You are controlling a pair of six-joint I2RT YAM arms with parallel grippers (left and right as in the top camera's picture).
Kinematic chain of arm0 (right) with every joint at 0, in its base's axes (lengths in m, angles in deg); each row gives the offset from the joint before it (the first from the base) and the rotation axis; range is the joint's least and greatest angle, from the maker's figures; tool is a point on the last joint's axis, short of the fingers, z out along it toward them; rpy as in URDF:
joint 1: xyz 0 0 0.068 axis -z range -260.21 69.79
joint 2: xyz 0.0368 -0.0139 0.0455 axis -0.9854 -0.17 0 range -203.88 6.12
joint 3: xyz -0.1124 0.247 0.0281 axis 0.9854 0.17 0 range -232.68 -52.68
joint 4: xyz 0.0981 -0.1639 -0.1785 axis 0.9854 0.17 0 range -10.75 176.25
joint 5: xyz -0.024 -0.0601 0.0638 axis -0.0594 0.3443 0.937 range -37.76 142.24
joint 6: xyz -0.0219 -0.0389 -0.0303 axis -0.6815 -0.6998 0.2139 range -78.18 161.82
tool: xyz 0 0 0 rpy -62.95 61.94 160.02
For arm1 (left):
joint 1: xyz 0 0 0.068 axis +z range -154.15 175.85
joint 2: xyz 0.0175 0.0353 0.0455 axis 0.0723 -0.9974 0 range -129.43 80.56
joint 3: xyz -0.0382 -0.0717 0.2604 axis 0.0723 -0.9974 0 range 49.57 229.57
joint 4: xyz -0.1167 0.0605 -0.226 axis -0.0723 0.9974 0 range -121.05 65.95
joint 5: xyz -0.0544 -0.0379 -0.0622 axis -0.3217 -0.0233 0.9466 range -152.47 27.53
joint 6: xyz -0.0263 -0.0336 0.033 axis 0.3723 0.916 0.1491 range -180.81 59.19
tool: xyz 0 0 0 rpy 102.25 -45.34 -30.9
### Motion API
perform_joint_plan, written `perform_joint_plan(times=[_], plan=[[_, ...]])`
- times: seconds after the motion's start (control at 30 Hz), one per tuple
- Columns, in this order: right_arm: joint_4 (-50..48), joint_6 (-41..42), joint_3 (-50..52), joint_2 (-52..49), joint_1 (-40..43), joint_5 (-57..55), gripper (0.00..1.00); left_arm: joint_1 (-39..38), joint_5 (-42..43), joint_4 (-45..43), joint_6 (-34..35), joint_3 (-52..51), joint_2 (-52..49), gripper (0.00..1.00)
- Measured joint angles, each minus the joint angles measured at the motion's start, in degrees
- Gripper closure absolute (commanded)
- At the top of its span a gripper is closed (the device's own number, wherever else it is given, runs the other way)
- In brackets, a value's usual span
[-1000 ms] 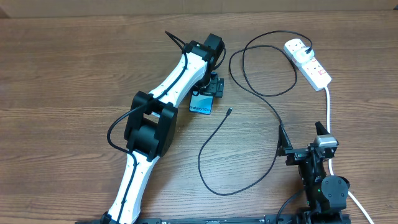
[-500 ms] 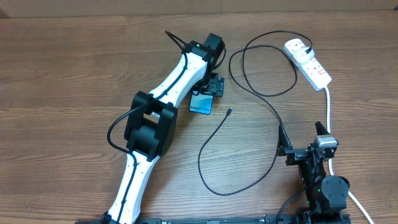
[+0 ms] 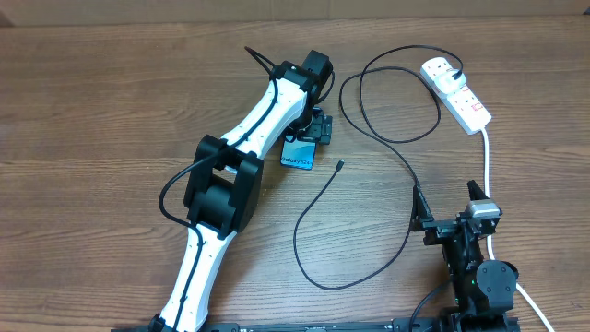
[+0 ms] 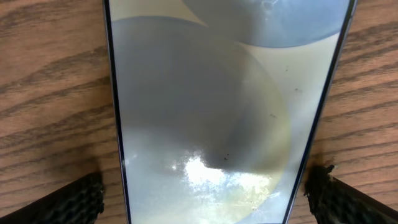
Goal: Plug charger to phone and switch on socket
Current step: 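Lower the left gripper and close it on the smartphone's edges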
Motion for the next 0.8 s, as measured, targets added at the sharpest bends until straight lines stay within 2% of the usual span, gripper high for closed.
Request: perform_joint_plan(times=[0.1, 0.2, 0.43, 0.8], plan=[[0.04, 0.00, 0.00, 0.00, 0.00, 0.00, 0.00, 0.00, 0.00, -0.15, -0.02, -0.17, 0.00, 0.00], [0.00, 0.00, 0.00, 0.00, 0.00, -0.02, 0.00, 0.00, 0.02, -0.20, -0.11, -0.24, 0.00, 0.10], [0.00, 0.02, 0.00, 0.00, 0.00, -0.02, 0.00, -0.02, 0.09, -0.22, -0.37, -0.28, 0.02, 0.08], [-0.02, 0.00, 0.00, 0.00, 0.00, 0.00, 0.00, -0.02, 0.09, -0.57, -0.42, -0.96, 0.31, 0.12]])
